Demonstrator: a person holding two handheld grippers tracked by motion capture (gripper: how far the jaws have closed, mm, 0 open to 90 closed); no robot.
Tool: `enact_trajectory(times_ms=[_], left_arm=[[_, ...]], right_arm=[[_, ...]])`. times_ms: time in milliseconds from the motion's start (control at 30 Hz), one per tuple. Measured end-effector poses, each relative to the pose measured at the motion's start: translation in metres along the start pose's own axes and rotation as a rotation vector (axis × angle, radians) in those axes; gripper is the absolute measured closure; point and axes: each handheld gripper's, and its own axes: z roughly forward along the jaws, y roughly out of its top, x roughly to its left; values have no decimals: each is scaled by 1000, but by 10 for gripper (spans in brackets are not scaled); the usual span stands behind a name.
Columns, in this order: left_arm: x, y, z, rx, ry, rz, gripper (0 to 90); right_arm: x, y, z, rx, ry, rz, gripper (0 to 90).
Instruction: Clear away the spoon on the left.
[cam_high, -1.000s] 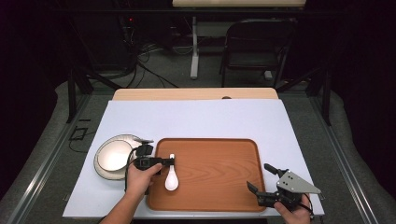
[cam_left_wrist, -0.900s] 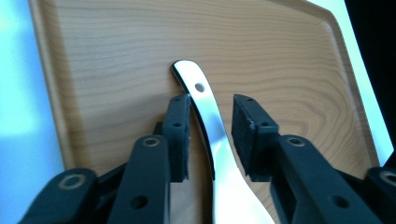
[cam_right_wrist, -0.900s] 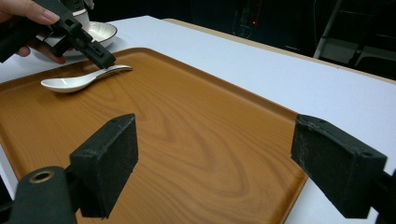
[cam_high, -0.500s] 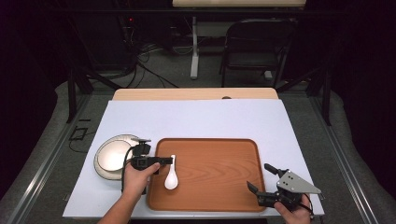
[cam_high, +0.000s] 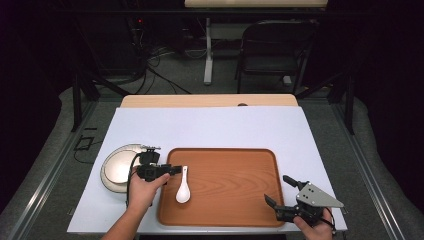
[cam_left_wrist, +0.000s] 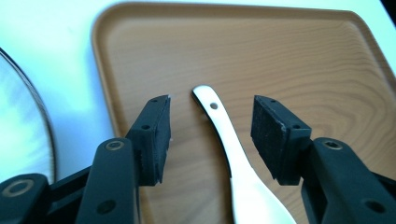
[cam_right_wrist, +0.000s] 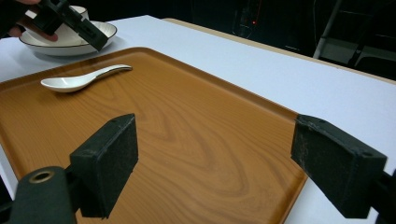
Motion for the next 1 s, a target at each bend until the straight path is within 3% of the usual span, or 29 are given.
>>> enact_trajectory(times_ms=[233, 467, 700, 1000], left_arm=[[-9, 3, -16, -57, 52, 116, 453], [-20, -1, -36, -129, 131, 289, 420], [-29, -11, -51, -185, 176, 415, 399], [-23, -36, -62, -222, 164, 435, 398]], right_arm=[[0, 0, 0, 0, -1, 1, 143], [0, 0, 0, 1, 0, 0, 143], [0, 0, 0, 1, -1, 0, 143], [0, 0, 0, 2, 0, -1, 143]])
